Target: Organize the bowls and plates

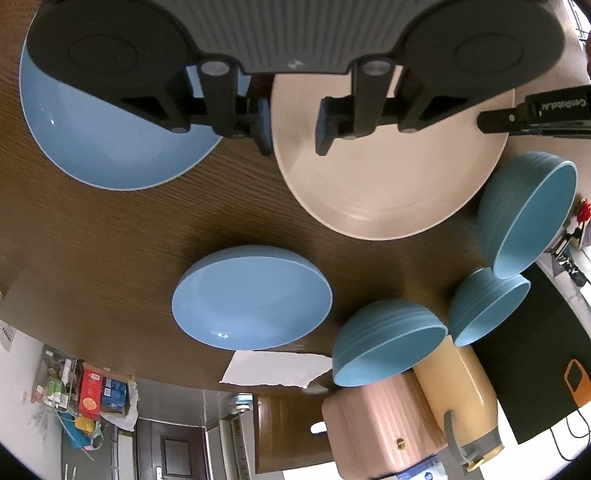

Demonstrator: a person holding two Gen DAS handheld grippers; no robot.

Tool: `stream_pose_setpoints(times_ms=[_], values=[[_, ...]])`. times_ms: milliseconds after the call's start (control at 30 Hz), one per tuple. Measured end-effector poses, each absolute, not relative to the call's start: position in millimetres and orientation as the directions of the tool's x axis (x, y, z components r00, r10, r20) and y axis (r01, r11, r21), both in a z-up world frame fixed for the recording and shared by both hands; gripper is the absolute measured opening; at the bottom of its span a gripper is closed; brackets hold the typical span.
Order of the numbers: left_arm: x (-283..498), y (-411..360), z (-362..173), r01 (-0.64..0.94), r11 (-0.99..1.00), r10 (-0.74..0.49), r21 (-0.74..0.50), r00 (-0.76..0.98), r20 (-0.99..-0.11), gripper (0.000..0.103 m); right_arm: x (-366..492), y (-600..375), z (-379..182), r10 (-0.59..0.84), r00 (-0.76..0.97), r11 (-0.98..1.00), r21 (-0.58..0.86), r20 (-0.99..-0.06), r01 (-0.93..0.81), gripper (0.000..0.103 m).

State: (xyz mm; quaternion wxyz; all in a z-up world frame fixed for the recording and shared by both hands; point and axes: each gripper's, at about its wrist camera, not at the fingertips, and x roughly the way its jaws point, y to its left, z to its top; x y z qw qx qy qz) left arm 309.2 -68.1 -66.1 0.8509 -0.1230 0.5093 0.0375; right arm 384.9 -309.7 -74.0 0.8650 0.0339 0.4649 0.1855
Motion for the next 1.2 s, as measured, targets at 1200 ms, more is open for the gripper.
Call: stream_pose_setpoints(times_ms=[1200], values=[[285.4,-65.4,-51.1,-0.137,0.981,-0.049,-0.139,0.513,-0.857,0.013,343.4,-310.6,-64.4,0.357,0.539,0.933,0.266,-0.762,-0.243,0.013]])
